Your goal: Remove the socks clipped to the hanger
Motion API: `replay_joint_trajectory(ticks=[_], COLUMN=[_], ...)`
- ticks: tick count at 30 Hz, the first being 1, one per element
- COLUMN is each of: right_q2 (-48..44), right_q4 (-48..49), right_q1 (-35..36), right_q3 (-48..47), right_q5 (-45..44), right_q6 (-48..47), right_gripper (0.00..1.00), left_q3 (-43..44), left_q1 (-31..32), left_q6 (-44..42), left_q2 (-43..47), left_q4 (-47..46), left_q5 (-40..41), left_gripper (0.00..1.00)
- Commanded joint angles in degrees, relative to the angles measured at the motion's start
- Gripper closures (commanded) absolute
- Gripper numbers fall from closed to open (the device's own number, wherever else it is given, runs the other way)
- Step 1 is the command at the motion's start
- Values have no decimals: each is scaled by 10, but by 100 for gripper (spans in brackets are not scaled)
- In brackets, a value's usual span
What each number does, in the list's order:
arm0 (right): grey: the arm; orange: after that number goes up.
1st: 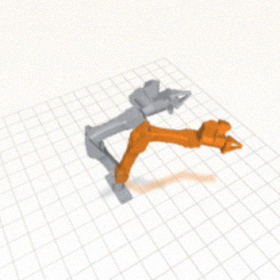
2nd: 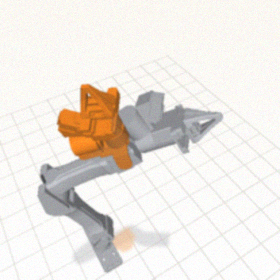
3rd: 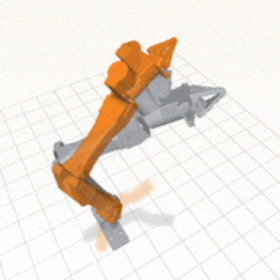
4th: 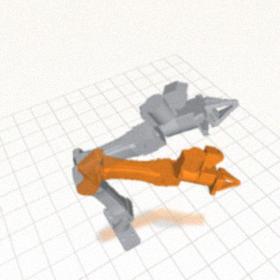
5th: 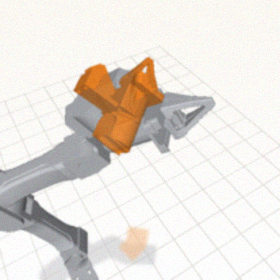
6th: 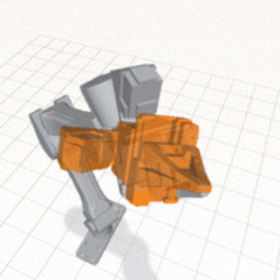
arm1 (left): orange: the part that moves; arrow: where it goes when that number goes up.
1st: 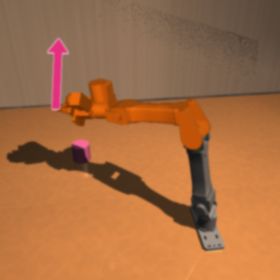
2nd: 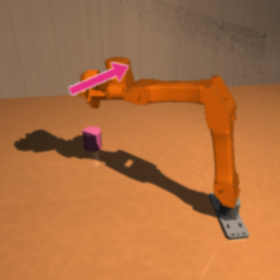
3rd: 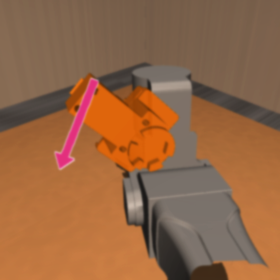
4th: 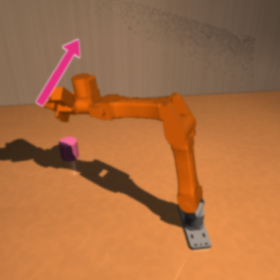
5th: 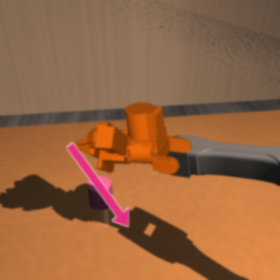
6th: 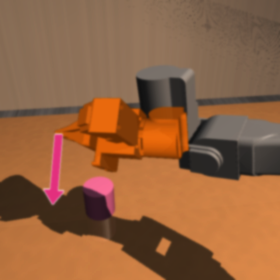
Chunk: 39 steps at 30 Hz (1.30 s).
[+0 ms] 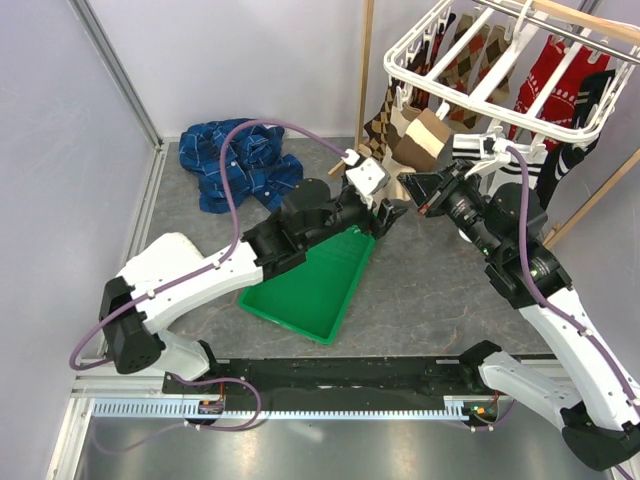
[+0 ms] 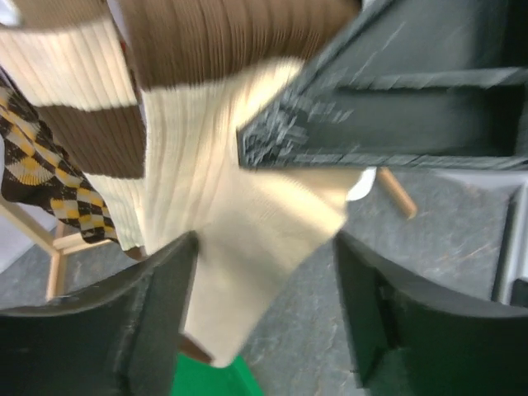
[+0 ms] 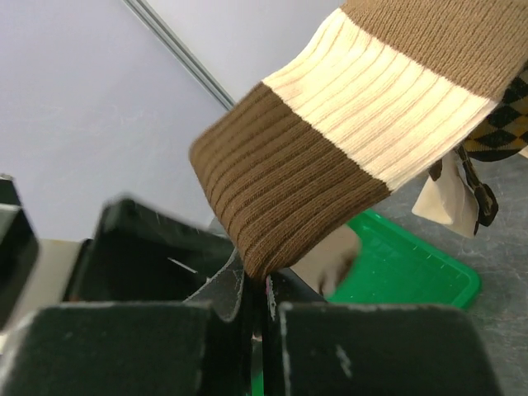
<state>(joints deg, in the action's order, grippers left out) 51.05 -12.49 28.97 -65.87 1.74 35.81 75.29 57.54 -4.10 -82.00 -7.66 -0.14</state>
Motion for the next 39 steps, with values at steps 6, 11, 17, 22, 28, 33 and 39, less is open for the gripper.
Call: replay_joint_trajectory(ticks=[6,11,17,22,28,33,39], right_q2=[-28,-24,28,79,107,135,156], right_q4=[14,7,-45,-72,-93,-138,-151], right_q1=[-1,-2,-2,-1,-2,-3,-17], right_q3=[7,-43,-130,-207,-242,-288,-304], right_q5=[-32,-95,-193,-202,-206,-206,-186], right_q6=[-31,-73,-85,-123,-145,-117,-88], right_gripper=[44,15,11,20,20,18,18], left_q3=[49,66,79,86,95,112,115], left_q1=[1,-7,-25,-32,-52,-87,-117], left_q6=[36,109,146,169,213,237,262], left_q2=[22,45,53,50,61,61,69], left_q4=[44,107,136,151,170,197,207], left_q5=[19,-63,-124,-143,-209,-280,-334], left_gripper=[98,98,98,98,98,98,98])
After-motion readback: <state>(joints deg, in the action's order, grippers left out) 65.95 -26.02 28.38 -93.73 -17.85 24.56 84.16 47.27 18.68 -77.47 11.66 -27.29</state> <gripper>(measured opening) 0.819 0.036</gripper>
